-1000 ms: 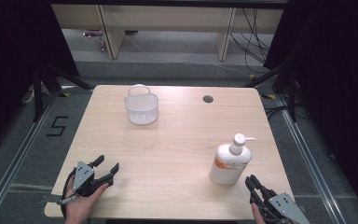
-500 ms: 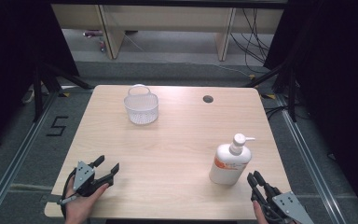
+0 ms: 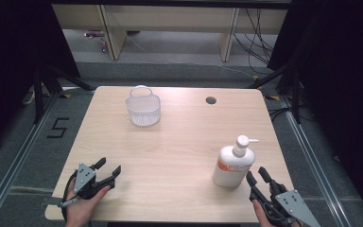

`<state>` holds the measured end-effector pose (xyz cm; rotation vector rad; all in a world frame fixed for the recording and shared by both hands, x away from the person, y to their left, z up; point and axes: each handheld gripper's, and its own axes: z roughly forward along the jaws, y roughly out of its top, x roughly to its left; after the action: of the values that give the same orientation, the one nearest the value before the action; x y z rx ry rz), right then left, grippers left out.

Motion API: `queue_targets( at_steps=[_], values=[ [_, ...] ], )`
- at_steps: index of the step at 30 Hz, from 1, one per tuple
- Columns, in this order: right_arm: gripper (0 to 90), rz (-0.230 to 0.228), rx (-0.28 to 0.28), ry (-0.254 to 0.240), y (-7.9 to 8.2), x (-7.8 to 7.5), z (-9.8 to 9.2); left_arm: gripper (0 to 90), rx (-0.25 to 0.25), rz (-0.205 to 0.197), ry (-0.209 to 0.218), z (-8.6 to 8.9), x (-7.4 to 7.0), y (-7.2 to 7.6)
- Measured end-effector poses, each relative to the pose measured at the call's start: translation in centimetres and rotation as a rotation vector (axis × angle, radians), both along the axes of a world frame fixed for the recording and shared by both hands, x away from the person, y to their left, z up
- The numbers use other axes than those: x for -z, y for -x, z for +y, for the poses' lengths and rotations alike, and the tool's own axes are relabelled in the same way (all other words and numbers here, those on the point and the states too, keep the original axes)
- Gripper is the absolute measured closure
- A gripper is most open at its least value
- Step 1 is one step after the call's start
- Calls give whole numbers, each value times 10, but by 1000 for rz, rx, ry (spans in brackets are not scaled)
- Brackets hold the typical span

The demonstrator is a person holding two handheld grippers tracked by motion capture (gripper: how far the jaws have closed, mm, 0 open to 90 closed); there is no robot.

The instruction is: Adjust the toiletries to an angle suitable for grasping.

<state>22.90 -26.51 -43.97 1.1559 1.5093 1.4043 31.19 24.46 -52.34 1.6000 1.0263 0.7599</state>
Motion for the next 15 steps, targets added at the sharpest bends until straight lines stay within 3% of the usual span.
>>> queue_targets(
  at_steps=[2, 7, 8, 9, 10, 14, 15],
  values=[
    [508, -28, 5, 17, -2, -4, 2, 321, 1, 0, -1, 0, 0, 0],
    [466, -12, 2, 24, -3, -8, 6, 320, 1, 0, 1, 0, 0, 0],
    [449, -32, -6, 35, -5, -9, 6, 319, 1, 1, -1, 0, 0, 0],
    [432, -32, 12, 10, -5, -9, 9, 319, 1, 1, 0, 0, 0, 0],
    [424, -33, 12, 26, -5, -10, 9, 319, 1, 1, -1, 0, 0, 0],
    [439, -59, 5, 44, -7, -14, 10, 318, 1, -1, 3, 0, 0, 0],
    [453, -48, 5, 56, -6, -15, 10, 318, 1, 2, 1, 0, 0, 0]
  ],
)
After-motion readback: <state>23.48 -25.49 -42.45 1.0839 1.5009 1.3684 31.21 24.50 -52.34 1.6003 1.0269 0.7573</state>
